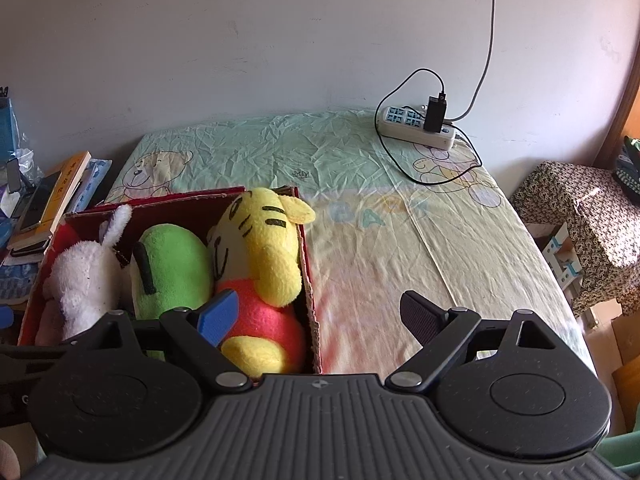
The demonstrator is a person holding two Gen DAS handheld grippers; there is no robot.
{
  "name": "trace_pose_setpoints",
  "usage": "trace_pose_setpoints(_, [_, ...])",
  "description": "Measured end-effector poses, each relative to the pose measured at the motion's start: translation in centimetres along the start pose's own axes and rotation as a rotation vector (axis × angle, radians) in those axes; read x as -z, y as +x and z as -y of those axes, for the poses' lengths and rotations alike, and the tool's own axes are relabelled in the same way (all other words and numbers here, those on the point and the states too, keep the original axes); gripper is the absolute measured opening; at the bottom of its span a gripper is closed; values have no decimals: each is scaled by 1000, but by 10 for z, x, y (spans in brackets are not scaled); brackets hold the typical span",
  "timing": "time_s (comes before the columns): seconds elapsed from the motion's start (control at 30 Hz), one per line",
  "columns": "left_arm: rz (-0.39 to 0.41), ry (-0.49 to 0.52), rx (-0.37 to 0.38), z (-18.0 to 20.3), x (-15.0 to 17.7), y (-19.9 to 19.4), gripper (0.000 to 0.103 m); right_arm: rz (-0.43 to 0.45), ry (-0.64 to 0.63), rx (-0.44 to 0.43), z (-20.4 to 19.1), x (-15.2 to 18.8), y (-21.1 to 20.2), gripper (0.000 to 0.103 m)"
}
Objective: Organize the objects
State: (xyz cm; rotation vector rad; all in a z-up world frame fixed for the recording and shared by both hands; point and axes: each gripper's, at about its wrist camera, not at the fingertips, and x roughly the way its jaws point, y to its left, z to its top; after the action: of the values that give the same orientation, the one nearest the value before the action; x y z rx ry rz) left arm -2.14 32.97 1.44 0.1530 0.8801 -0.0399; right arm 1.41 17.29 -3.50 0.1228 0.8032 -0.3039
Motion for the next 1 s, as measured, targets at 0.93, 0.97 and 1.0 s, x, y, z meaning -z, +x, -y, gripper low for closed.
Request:
trace_pose_setpoints(0.93, [-39,-6,16,-9,6,12,103,-7,4,-68,-15,10,7,89])
trace_pose_setpoints(0.97, [-35,-7,20,-10,6,11,103,-1,3,-64,-14,10,5,89])
trace_pose_setpoints(1.0, [-31,-7,23,-10,7,9,103,1,4,-59,-14,11,5,89])
